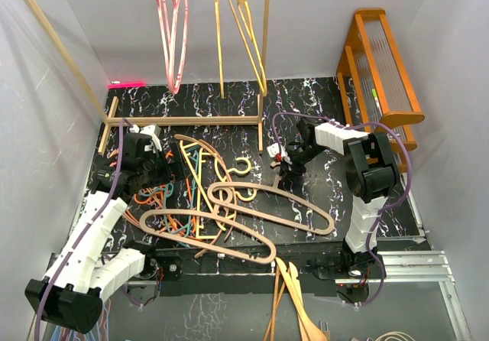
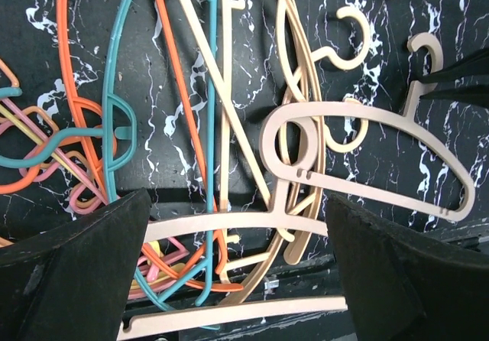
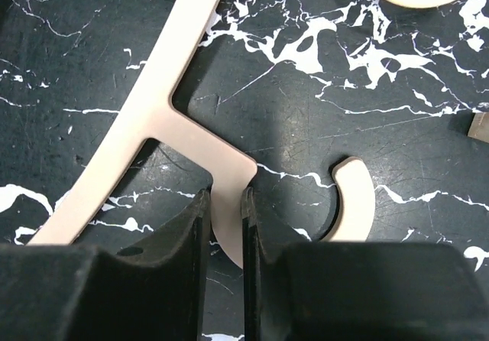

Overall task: Organize the hangers
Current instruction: Pick up the hanger at the center of the board.

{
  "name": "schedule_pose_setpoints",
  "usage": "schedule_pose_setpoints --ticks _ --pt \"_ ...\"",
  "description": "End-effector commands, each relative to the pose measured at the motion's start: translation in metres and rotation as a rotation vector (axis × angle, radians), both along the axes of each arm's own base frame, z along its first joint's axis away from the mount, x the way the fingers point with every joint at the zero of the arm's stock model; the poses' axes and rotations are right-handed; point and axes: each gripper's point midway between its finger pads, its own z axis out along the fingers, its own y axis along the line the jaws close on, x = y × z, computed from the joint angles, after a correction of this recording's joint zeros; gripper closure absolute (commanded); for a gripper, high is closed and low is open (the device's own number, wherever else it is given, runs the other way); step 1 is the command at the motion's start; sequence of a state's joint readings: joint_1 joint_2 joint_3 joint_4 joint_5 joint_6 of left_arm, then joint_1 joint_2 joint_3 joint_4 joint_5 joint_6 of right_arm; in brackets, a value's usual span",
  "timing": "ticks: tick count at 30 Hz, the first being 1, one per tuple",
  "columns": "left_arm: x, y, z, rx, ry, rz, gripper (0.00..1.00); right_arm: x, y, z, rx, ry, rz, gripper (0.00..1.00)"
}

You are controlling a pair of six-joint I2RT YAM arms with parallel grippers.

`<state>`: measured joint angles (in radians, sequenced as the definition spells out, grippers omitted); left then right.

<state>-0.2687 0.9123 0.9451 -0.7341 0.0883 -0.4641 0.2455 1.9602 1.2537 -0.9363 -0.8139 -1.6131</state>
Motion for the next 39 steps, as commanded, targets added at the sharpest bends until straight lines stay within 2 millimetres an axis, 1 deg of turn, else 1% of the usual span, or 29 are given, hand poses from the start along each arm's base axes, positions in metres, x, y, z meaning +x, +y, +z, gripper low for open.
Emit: schedule_pose_setpoints --ticks 1,3,5,7,11,14,16,18,20,21,24,27,29,31,34,37,38,39 --pt "0.002 -0.004 0.011 0.031 -0.022 -0.024 0.04 -0.011 -0.029 -0.023 -0.195 0.069 -0.075 0.92" --pt "0.003 -0.006 0.012 0.032 -0.027 -0.031 0.04 -0.003 -0.025 -0.008 -0.189 0.084 -0.160 0.92" --pt "0.004 -0.009 0.014 0.030 -0.032 -0.040 0.04 0.007 -0.023 0.016 -0.187 0.081 -0.234 0.92" --pt "0.004 -0.011 0.016 0.027 -0.035 -0.045 0.04 0.011 -0.023 0.036 -0.185 0.072 -0.308 0.92" --pt "0.003 -0.022 0.022 0.028 -0.042 -0.091 0.04 0.010 -0.027 0.077 -0.167 0.018 -0.426 0.92" --pt "0.004 -0.035 0.027 0.050 -0.062 -0.135 0.04 0.013 -0.032 0.100 -0.160 -0.006 -0.564 0.92" --pt "0.006 -0.047 0.034 0.082 -0.089 -0.158 0.04 0.013 -0.037 0.108 -0.185 0.010 -0.659 0.92" --pt "0.009 -0.063 0.043 0.132 -0.115 -0.194 0.03 0.007 -0.043 0.110 -0.242 0.064 -0.722 0.92" --pt "0.009 -0.085 0.051 0.213 -0.138 -0.239 0.03 -0.003 -0.052 0.111 -0.316 0.132 -0.784 0.92" --pt "0.006 -0.099 0.055 0.260 -0.155 -0.273 0.03 -0.009 -0.057 0.111 -0.352 0.167 -0.821 0.92" --pt "-0.004 -0.134 0.067 0.431 -0.231 -0.343 0.03 -0.014 -0.065 0.120 -0.364 0.150 -0.885 0.92" --pt "-0.007 -0.151 0.071 0.517 -0.282 -0.353 0.03 -0.006 -0.071 0.137 -0.327 0.065 -0.975 0.92" --pt "-0.011 -0.159 0.078 0.508 -0.325 -0.354 0.03 0.001 -0.082 0.146 -0.351 0.024 -1.053 0.92" --pt "-0.018 -0.171 0.080 0.485 -0.361 -0.377 0.03 0.005 -0.094 0.151 -0.390 -0.007 -1.118 0.92" --pt "-0.033 -0.196 0.073 0.506 -0.403 -0.436 0.03 0.011 -0.109 0.160 -0.432 -0.058 -1.207 0.92" --pt "-0.050 -0.227 0.067 0.593 -0.456 -0.495 0.03 0.019 -0.121 0.171 -0.455 -0.090 -1.315 0.92" --pt "-0.054 -0.236 0.067 0.627 -0.477 -0.505 0.03 0.022 -0.124 0.176 -0.454 -0.096 -1.338 0.92" --pt "-0.055 -0.243 0.073 0.652 -0.506 -0.499 0.03 0.025 -0.127 0.178 -0.449 -0.097 -1.354 0.92"
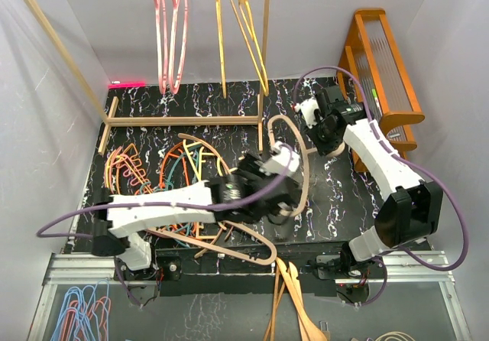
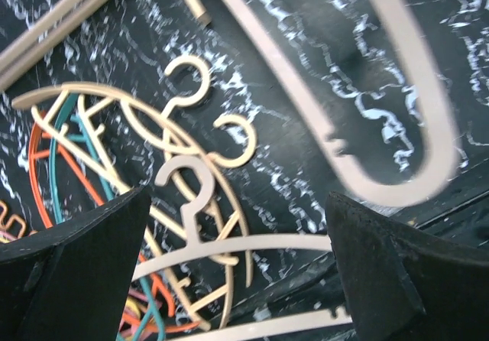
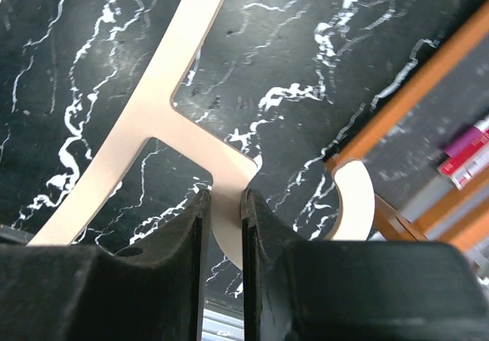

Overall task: Organize the hangers
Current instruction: Pick up the hanger at the center of the board.

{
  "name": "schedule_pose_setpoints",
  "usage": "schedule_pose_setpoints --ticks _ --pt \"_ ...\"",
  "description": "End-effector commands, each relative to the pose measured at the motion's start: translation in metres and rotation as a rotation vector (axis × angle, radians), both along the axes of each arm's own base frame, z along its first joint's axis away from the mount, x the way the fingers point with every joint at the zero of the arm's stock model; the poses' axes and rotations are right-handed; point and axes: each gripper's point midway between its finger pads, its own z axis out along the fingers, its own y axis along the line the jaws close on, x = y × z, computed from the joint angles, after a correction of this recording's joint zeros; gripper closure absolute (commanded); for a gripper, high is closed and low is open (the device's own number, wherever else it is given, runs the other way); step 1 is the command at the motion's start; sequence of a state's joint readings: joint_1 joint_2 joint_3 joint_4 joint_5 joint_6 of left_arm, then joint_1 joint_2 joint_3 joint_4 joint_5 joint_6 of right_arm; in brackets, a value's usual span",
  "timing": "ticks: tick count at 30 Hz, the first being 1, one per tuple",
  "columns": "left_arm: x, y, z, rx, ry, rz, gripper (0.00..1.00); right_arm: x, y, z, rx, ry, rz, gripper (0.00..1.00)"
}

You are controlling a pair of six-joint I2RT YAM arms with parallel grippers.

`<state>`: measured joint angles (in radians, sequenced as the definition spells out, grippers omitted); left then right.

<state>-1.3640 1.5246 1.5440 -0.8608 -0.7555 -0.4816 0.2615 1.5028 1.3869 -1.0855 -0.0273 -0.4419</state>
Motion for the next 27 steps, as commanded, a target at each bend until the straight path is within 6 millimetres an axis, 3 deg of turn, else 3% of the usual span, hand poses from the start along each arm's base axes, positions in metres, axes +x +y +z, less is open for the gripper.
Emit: schedule_pose_setpoints --ticks 1,5,8,16,22,27 --pt "-0.008 -0.033 0.010 0.101 -0.161 -0.010 0.03 0.024 -0.021 0.036 -0.039 -0.124 -0.166 0.92" --pt "-0.014 -0.060 0.010 0.101 -0.229 -0.077 0.03 0.033 -0.034 0.039 -0.062 -0.127 -0.208 0.92" --pt "-0.014 -0.069 0.009 0.090 -0.268 -0.136 0.03 0.036 -0.033 0.046 -0.045 -0.131 -0.212 0.92" --pt "-0.025 -0.103 -0.017 0.130 -0.289 -0.274 0.03 0.040 -0.031 0.048 -0.011 -0.128 -0.217 0.92" --pt "-0.029 -0.114 -0.035 0.134 -0.277 -0.351 0.03 0.041 -0.031 0.047 0.008 -0.117 -0.220 0.92" --pt "-0.025 -0.102 -0.057 0.181 -0.249 -0.360 0.04 0.041 -0.026 0.050 0.039 -0.103 -0.209 0.92"
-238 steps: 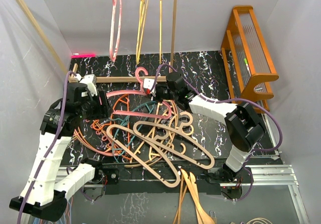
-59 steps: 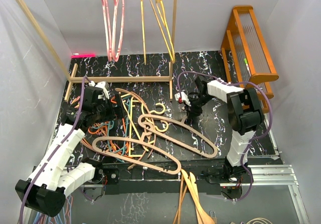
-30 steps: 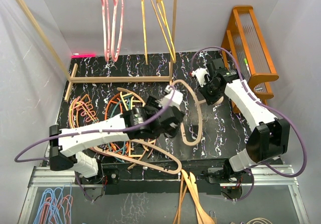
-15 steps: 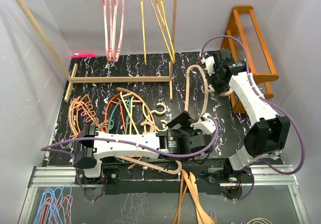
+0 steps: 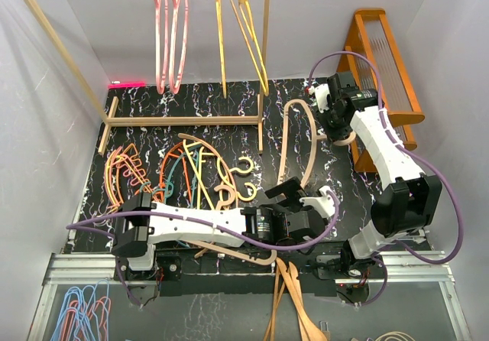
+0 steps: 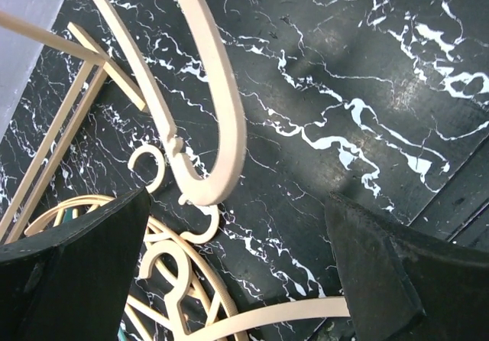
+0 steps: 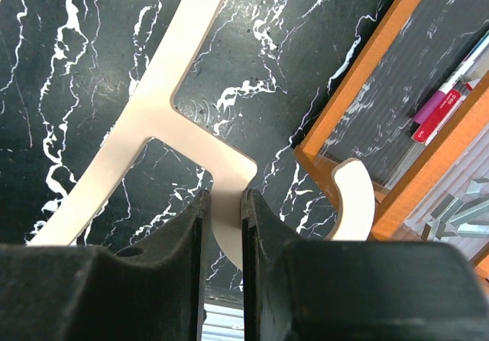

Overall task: Organize the hangers
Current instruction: Pick up the hanger at the center of the board.

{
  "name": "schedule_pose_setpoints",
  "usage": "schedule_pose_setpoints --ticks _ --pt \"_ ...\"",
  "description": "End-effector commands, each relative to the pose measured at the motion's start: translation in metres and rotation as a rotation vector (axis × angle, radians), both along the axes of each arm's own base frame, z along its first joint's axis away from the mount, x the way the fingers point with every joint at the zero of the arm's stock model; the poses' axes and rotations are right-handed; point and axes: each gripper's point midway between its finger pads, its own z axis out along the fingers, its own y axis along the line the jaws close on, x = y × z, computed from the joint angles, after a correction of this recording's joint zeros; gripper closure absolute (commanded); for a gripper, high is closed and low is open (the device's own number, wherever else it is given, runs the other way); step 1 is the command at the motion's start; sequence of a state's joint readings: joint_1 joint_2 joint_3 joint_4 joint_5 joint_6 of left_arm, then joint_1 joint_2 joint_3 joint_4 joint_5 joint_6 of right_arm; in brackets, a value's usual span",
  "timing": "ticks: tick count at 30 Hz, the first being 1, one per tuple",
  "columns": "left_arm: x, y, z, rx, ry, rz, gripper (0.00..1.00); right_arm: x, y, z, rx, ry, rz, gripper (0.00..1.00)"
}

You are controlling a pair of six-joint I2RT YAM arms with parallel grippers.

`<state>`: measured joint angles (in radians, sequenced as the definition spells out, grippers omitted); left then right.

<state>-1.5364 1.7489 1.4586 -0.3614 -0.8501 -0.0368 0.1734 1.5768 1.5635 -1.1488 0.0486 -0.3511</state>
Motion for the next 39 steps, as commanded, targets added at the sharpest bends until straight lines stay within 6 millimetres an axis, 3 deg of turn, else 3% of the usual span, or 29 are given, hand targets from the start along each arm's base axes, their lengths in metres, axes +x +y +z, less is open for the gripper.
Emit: schedule_pose_setpoints --ticks 1,10,21,24,25,26,27,28,31,39 --pt "0.009 0.010 -0.016 0.031 -0.008 0.006 0.04 0.012 0.008 0.022 0.058 -0.063 -0.003 0.92" --pt "0.040 0.027 -0.015 -0.041 -0.128 0.055 0.11 0.005 0.014 0.023 0.089 -0.048 0.024 0.92" --pt "0.044 0.004 -0.025 -0.046 -0.131 0.004 0.20 -0.001 0.016 0.019 0.099 -0.030 0.032 0.92" --pt "0.043 0.002 -0.028 -0.040 -0.127 -0.004 0.35 -0.002 0.017 0.019 0.105 -0.029 0.034 0.92" --pt "0.044 0.003 -0.028 -0.035 -0.130 0.000 0.47 -0.002 0.017 0.019 0.109 -0.027 0.036 0.92" --pt "0.046 0.005 -0.028 -0.033 -0.138 0.011 0.69 -0.002 0.019 0.020 0.114 -0.028 0.039 0.92" --pt "0.048 0.007 -0.028 -0.030 -0.152 0.027 0.83 -0.003 0.020 0.022 0.121 -0.030 0.043 0.92" --pt "0.048 0.009 -0.029 -0.023 -0.158 0.031 0.90 -0.004 0.021 0.022 0.128 -0.028 0.047 0.92" --pt "0.051 0.017 -0.030 0.014 -0.177 0.062 1.00 -0.008 0.029 0.024 0.168 -0.014 0.071 0.92" --pt "0.049 0.072 -0.008 -0.038 -0.164 0.143 1.00 -0.020 0.055 0.042 0.302 0.008 0.171 0.90"
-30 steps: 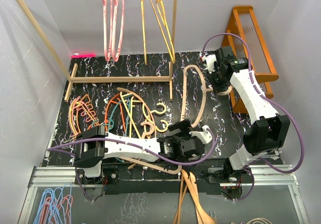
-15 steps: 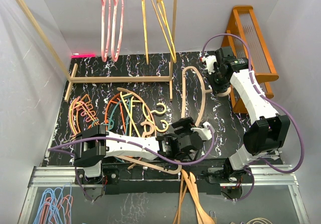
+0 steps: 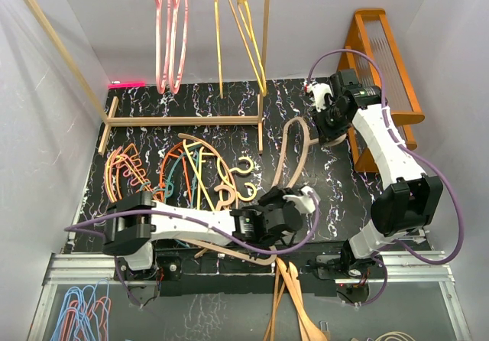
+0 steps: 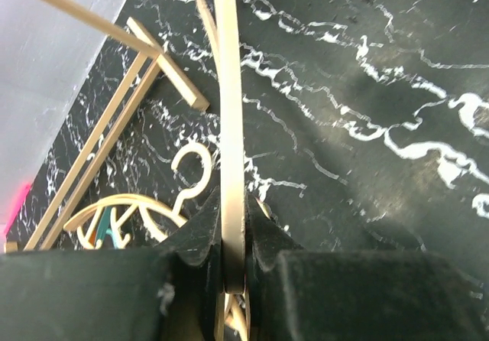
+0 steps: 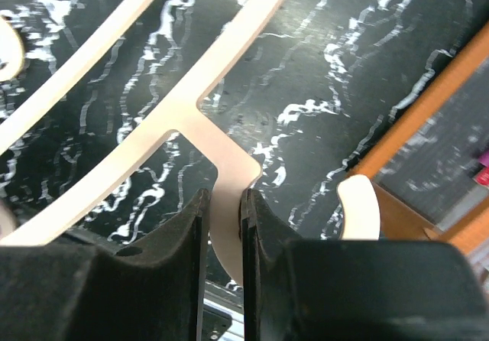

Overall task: Organize the hangers
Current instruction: Pick up the hanger at the center of the board.

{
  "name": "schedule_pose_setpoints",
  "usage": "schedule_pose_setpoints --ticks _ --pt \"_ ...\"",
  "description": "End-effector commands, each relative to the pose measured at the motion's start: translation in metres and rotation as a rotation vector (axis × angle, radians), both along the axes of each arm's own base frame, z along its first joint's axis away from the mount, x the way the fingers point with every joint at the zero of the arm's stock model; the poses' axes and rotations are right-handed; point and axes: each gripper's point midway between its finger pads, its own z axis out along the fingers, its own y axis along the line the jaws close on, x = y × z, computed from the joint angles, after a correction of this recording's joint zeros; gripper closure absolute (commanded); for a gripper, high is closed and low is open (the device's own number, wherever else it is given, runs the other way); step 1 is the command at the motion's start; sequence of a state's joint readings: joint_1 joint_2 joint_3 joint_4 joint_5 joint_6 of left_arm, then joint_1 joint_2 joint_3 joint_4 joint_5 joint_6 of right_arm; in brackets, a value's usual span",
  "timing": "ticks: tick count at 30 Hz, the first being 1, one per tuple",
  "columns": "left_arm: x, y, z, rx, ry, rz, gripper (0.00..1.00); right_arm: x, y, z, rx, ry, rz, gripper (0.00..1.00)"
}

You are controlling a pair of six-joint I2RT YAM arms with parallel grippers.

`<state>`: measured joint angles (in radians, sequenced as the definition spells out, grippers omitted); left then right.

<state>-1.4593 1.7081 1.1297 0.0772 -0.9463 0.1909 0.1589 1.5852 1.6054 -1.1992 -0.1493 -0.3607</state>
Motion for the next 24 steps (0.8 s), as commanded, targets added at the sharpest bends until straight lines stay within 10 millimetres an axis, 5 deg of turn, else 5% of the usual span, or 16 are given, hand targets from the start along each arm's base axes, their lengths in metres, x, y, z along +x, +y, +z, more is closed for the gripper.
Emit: schedule_pose_setpoints --ticks 1,7,8,14,24 --pt "0.002 0.049 0.034 -0.097 0.007 0.084 1.00 -0.011 0.029 0.038 0.147 -0.040 0.094 0.83" --pt "-0.015 0.089 0.062 -0.233 0.069 0.006 1.00 0.008 0.035 0.097 0.186 -0.227 0.102 0.06" --pt "-0.017 0.095 0.065 -0.233 0.075 0.003 1.00 0.012 0.035 0.112 0.192 -0.274 0.099 0.02" --pt "-0.026 0.128 0.063 -0.178 0.165 0.075 1.00 0.026 0.040 0.178 0.238 -0.480 0.100 0.01" --pt "-0.044 0.249 0.067 -0.339 0.282 0.531 1.00 0.022 0.030 0.242 0.224 -0.700 0.090 0.01"
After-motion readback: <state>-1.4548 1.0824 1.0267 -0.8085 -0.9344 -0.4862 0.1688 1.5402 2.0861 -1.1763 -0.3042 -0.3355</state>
